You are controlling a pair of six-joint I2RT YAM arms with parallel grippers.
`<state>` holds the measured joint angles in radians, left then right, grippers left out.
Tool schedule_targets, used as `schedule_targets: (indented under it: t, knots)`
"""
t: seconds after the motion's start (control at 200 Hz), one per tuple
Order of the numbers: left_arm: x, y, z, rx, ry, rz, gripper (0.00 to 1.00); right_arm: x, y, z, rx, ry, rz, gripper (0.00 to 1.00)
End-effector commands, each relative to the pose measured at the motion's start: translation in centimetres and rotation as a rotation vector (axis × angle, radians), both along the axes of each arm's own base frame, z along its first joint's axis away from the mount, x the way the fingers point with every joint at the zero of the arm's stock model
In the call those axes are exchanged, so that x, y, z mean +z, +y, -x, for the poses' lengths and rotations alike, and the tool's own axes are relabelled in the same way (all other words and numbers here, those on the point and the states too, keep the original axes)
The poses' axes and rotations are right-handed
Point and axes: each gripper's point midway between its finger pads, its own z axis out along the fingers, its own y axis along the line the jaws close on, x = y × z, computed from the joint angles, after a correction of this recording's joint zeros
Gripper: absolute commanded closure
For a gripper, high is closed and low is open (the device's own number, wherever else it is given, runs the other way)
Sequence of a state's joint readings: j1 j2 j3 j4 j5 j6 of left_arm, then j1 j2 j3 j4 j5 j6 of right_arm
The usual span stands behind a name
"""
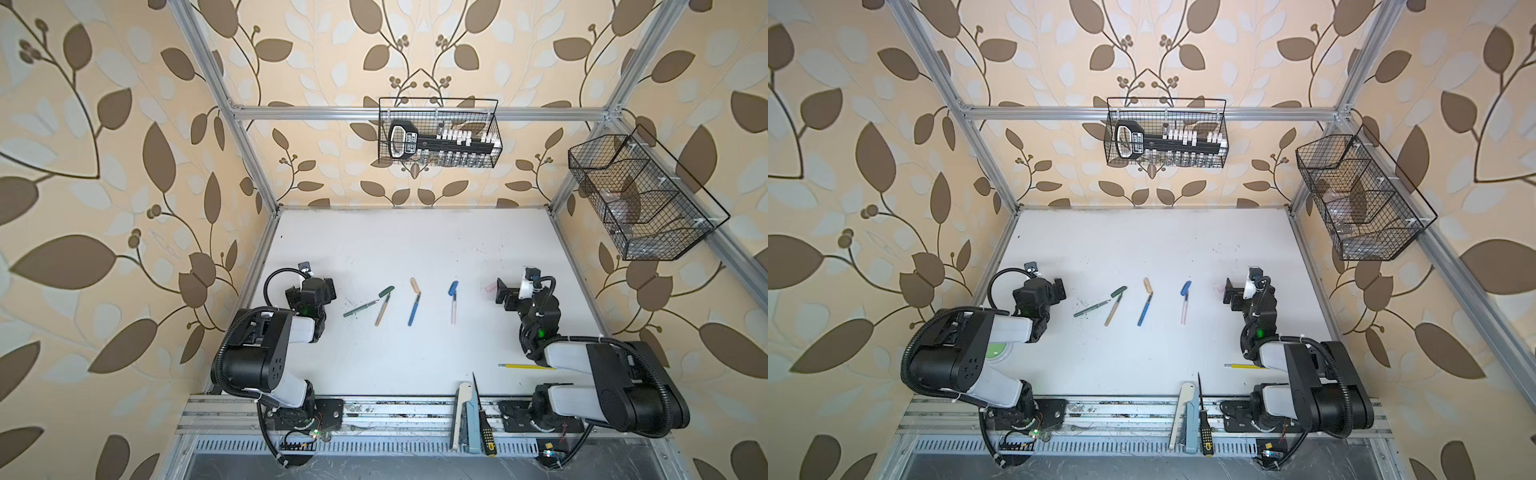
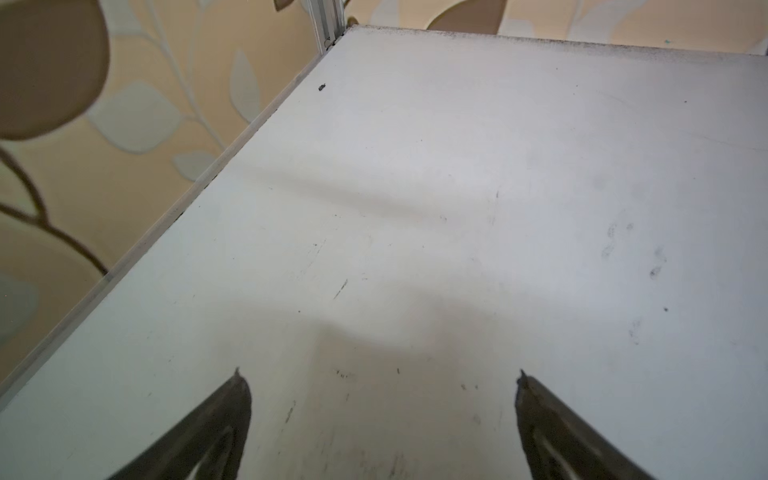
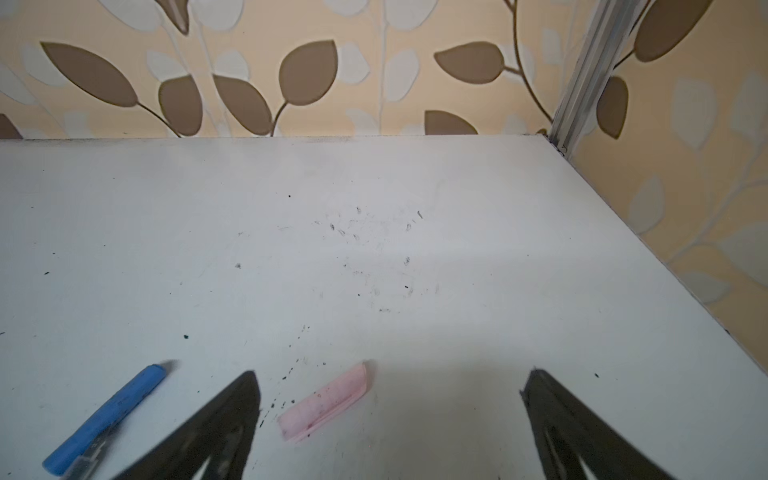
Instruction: Insert the pens into the pen caps
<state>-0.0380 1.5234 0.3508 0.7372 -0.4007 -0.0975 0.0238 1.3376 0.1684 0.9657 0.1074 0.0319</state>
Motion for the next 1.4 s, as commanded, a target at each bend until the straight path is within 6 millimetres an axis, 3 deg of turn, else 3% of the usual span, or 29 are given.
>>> schedule_targets:
  t: [0.0,1.06,1.294,1.369,1.394]
  knots:
    - [2.4,0.3,-1.1,0.007,-0.082,-0.007,0.01,1.2,0.1,-0.7,0.012,-0.036,0.017,0.00]
    - [2.3,0.2,-1.3,0.004,-0.076,-0.005,0.01,1.2,0.1,-0.8,0.012,-0.035,0.016,0.00]
    - [3.1,0.2,-1.2,0.008,-0.068,-0.004,0.01,2.5,0.4,-1.7,-0.027,0.057,0.056,0.09]
    - [3.5,0.4,-1.7,0.021,-0.010,-0.016,0.01,2.6,1.4,-2.2,-0.018,0.133,0.030,0.12]
    - [4.9,0.7,-1.8,0.040,-0.025,-0.016,0.01,2.8,1.9,-2.3,-0.008,0.154,0.017,0.14]
